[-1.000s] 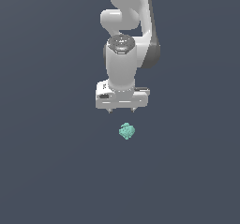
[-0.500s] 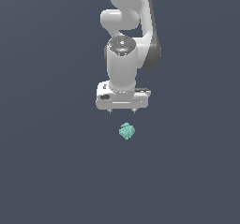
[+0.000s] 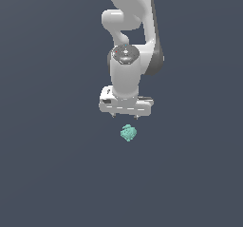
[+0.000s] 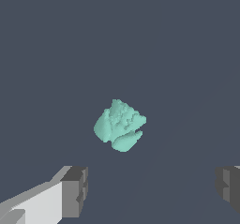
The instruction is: Pick up the object and move it to a goal position.
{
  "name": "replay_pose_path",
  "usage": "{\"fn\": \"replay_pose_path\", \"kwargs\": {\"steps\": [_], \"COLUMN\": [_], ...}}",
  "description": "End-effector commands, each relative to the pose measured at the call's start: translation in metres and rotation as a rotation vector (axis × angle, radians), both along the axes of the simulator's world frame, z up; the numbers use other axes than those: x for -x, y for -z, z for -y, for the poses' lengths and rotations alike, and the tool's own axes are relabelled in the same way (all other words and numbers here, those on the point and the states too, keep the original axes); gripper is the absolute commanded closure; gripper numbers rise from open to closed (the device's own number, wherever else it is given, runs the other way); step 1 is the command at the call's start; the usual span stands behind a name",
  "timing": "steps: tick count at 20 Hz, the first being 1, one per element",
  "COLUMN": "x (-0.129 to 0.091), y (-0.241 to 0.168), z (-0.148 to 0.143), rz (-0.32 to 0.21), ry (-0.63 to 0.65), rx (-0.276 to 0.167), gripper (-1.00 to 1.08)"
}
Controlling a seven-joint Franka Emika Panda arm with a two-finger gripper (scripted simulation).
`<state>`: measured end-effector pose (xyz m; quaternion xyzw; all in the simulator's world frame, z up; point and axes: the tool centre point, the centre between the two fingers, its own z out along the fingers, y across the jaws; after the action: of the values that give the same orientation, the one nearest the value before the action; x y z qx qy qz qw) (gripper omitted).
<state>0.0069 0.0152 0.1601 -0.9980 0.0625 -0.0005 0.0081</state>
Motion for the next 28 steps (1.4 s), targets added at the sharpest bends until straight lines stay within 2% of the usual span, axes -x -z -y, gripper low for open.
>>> {"fn": "replay_pose_path", "kwargs": {"steps": [1,17,28], "x": [-0.002,-0.015,-0.018], "y": [0.007,0.054,0.069], "z": [-0.002,-0.016,-0.020], "rz": [-0.002,-0.007,-0.007], "ry": [0.057,0.450,0.573], "rx": [0.000,0.009,0.015], "gripper": [-0.92,-0.92,-0.92]}}
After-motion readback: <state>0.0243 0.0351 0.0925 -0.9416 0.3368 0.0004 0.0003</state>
